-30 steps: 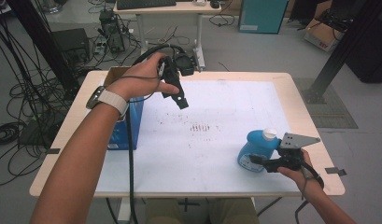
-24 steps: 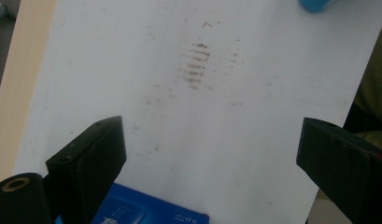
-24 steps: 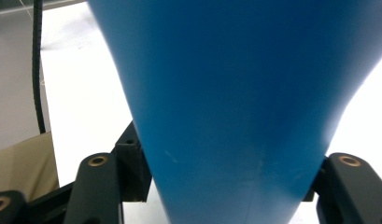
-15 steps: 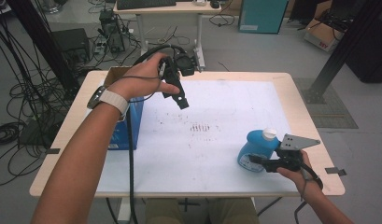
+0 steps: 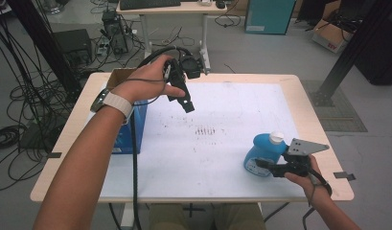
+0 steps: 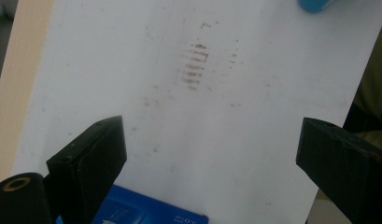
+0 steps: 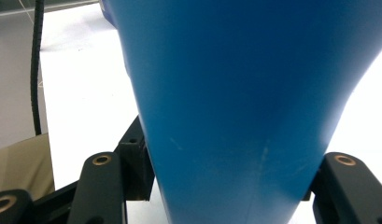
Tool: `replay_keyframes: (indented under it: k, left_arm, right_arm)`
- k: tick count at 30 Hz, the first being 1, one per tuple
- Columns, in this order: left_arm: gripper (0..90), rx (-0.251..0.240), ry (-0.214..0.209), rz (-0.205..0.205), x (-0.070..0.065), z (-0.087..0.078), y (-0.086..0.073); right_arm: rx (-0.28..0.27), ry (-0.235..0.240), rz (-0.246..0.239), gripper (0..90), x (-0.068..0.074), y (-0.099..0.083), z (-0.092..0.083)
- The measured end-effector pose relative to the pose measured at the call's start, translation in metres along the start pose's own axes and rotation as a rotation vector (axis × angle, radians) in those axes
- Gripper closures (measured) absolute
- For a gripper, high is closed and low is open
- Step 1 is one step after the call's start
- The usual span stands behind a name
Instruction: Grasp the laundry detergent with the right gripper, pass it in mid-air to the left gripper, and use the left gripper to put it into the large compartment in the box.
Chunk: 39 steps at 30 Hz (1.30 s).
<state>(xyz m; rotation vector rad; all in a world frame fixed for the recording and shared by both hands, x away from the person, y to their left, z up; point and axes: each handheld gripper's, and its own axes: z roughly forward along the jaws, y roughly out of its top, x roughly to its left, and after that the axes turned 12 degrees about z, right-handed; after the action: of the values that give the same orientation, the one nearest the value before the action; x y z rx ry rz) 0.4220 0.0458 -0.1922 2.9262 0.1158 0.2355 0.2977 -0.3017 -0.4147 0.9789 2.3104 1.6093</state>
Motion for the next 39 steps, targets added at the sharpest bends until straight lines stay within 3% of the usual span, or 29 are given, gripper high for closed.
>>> replay_keyframes:
  k: [39]
  left_arm:
    - [8.9, 0.000, 0.010, -0.005, -0.0012, -0.0034, -0.0066]
  right_arm:
    - [0.026, 0.011, -0.012, 42.8, -0.0011, 0.0033, -0.0001]
